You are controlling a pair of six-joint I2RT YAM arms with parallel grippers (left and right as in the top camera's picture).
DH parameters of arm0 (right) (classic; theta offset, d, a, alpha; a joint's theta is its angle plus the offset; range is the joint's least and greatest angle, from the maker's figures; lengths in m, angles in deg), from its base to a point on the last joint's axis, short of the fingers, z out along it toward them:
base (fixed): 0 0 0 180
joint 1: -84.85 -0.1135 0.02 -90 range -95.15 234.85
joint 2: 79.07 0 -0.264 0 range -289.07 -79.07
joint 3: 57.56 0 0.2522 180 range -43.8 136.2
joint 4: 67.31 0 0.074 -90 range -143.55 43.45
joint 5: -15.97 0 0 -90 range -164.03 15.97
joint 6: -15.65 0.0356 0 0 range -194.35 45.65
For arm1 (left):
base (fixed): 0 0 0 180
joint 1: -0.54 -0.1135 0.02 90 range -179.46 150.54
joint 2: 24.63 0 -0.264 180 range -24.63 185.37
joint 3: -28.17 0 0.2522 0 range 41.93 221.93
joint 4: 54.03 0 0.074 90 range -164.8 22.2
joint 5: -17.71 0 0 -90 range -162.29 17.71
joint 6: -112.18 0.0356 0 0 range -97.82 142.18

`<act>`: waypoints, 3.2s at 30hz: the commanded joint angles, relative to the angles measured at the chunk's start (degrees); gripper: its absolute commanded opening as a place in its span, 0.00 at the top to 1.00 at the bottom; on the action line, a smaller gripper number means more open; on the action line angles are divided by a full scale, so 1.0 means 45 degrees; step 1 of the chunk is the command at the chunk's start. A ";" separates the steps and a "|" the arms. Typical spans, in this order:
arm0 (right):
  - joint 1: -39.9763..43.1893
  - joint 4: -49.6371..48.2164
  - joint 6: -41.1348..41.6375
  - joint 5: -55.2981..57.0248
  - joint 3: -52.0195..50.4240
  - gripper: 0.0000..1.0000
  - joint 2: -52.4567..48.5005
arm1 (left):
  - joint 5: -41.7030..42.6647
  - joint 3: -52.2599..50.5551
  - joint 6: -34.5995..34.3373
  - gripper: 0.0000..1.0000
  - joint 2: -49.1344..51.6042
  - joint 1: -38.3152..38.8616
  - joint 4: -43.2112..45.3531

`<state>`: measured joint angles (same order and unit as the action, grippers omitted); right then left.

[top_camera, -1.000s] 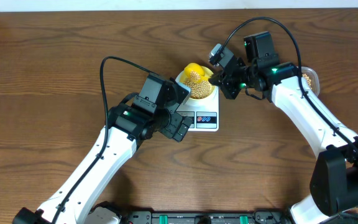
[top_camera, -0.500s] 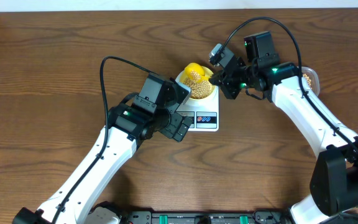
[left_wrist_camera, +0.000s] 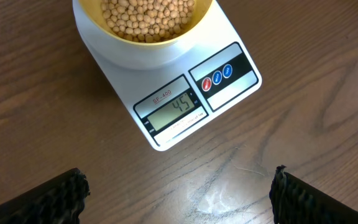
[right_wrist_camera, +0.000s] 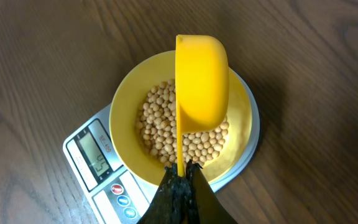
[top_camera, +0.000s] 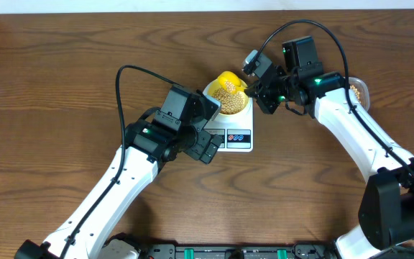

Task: Scoop item into bowl and weigh 50g on scale
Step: 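Hold the scoop tilted over the bowl with the right gripper, shaking out beans, then move the empty yellow scoop with the right gripper back to the soybean tub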

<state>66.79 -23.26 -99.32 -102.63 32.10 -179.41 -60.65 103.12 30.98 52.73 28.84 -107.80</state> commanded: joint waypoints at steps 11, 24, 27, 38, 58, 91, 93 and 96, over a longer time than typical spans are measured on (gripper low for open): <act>-0.0058 -0.0019 -0.0189 0.0044 0.0015 0.99 0.0335 | -0.0131 -0.0170 -0.0073 0.04 0.0024 0.0005 -0.0005; -0.0058 -0.0010 -0.0899 0.0039 0.0015 0.99 0.0335 | -0.0126 -0.0170 -0.0073 0.04 0.0024 0.0005 -0.0005; -0.0058 -0.0010 -0.0899 0.0044 0.0015 0.99 0.0335 | -0.0131 -0.0170 -0.0073 0.04 0.0024 0.0005 -0.0005; -0.0058 -0.0194 -0.1005 0.0359 0.0015 0.99 0.0335 | -0.0131 -0.0170 -0.0073 0.04 0.0024 0.0005 -0.0005; -0.0131 -0.0146 -0.0743 0.0282 0.0015 0.99 0.0355 | -0.0131 -0.0170 -0.0073 0.04 0.0024 0.0005 -0.0005; -0.0102 -0.0947 0.0991 0.0262 0.0015 0.99 0.0423 | -0.0131 -0.0170 -0.0073 0.04 0.0024 0.0005 -0.0005; -0.0024 -0.1132 0.1185 0.0228 0.0015 0.99 0.0549 | -0.0131 -0.0170 -0.0073 0.04 0.0024 0.0005 -0.0005; 0.0214 -0.1214 0.1268 0.0233 0.0015 0.99 0.0884 | -0.0131 -0.0170 -0.0073 0.04 0.0024 0.0005 -0.0005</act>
<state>66.77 -28.23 -96.22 -101.17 32.10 -178.90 -60.65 103.12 30.98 52.73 28.84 -107.83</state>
